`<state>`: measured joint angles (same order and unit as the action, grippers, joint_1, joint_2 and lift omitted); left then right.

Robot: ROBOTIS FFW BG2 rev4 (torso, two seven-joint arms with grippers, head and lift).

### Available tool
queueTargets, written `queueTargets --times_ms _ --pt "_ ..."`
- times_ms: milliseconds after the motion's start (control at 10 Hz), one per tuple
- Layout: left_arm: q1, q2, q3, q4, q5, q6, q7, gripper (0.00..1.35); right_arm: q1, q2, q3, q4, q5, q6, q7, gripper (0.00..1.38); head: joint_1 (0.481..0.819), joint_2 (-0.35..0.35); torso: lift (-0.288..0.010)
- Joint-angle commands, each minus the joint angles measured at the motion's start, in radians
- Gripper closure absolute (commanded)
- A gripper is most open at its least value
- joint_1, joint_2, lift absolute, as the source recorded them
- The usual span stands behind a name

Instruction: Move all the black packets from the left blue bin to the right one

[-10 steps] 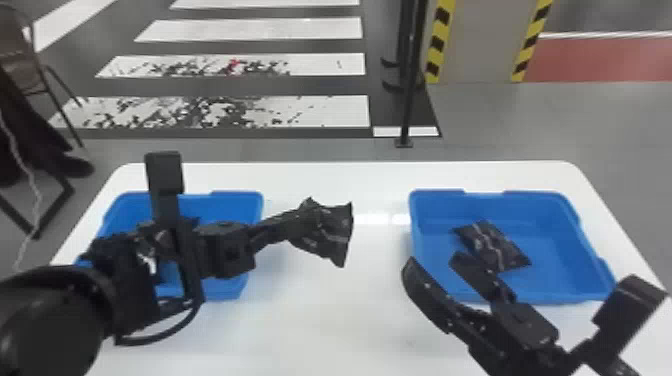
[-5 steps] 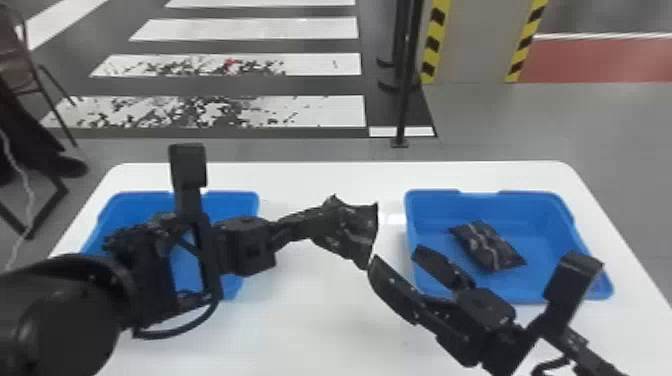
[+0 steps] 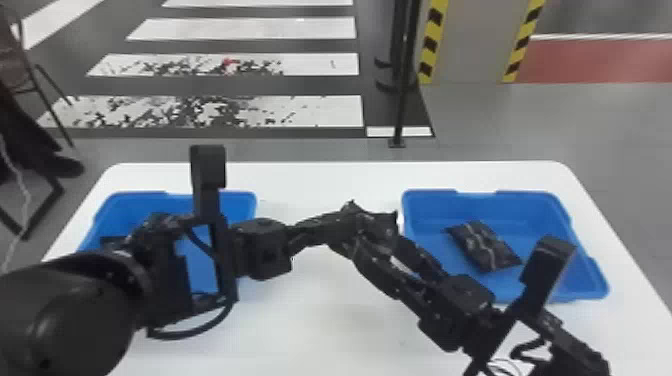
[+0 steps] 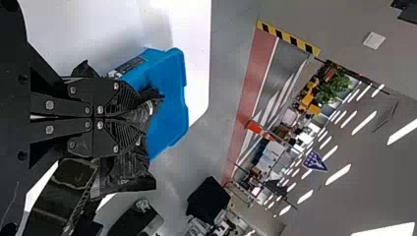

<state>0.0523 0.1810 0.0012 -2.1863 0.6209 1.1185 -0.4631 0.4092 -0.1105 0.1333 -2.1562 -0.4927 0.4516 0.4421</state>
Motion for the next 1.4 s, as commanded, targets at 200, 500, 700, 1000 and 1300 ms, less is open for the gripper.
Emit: queueTargets --times_ms 200,500,700,1000,1300 --pt "0.002 0.000 0.009 0.001 -0.001 -0.014 0.000 1.21 0.010 0.000 -0.002 0.003 -0.014 -0.007 0.000 1.28 0.695 0.021 -0.138" --pt "0.048 -0.015 0.063 0.001 0.049 -0.058 0.012 0.56 0.015 0.000 -0.022 0.005 -0.022 -0.007 0.000 1.28 0.695 0.031 -0.138" --pt "0.112 -0.028 0.122 -0.014 0.089 -0.149 0.011 0.09 0.006 0.000 -0.077 0.022 -0.010 -0.007 -0.014 1.28 0.695 0.035 -0.138" --pt "0.259 -0.067 0.242 -0.046 0.129 -0.444 0.009 0.15 -0.122 0.000 -0.209 0.157 0.124 -0.061 -0.059 1.28 0.695 0.004 -0.138" --pt "0.372 -0.110 0.398 -0.063 0.095 -0.512 0.011 0.15 -0.257 -0.025 -0.253 0.344 0.204 -0.064 -0.094 1.28 0.695 0.003 -0.138"
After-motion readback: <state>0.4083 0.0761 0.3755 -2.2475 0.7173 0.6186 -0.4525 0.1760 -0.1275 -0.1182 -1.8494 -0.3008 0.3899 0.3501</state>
